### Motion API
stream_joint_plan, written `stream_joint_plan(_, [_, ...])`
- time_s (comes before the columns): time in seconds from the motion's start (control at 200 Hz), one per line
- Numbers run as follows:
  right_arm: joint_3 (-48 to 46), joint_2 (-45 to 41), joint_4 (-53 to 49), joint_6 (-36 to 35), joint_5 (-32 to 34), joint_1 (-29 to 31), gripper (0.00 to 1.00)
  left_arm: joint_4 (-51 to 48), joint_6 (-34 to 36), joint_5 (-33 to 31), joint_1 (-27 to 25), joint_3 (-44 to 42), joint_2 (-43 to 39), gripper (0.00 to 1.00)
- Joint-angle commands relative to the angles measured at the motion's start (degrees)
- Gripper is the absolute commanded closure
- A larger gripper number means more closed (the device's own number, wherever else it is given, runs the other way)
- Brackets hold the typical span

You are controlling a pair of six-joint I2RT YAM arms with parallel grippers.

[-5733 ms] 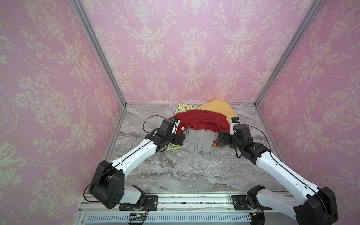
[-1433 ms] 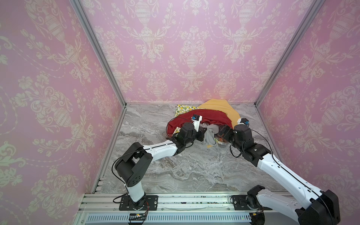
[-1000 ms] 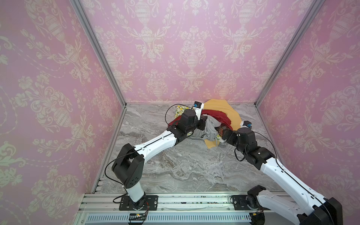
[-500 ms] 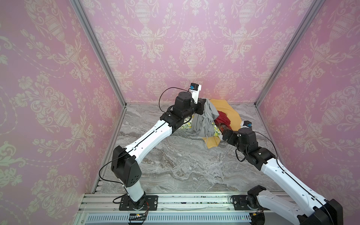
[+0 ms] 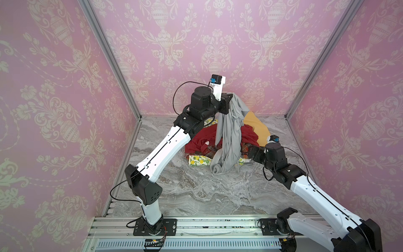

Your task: Pick out a specific cloth from the pile

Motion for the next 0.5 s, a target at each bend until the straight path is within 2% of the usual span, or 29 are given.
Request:
stream_joint_plan(0.0, [-0.76,0.69,2.25,-2.06,-1.62,-0.40,0.02,-2.48,1.57,1.40,1.08,6.12,0.01,1.00])
stream_joint_plan(0.12, [-0.62,0.85,2.93,-2.05,-2.50,-0.42,0.02,-6.82,1.66,1.58,2.56,12.19,1.06,1.00])
stream_joint_plan(0.155, [-0.54,0.93,3.44,-4.13,-3.11,-0.41,0.02,-8.17,1.81,1.59,2.99,14.13,1.50,1.00])
stream_joint_plan(0.34, [-0.69,2.06,6.10,-6.11,-7.34,-0.06,0.03,-15.39,3.24,0.80,5.05,24.58,3.46,1.00])
stream_joint_plan(0.495, [-0.04,3.70,8.04,-10.06,-9.23,3.23,0.02,-19.99,2.20,0.98,7.32,32.84,5.01,1.00])
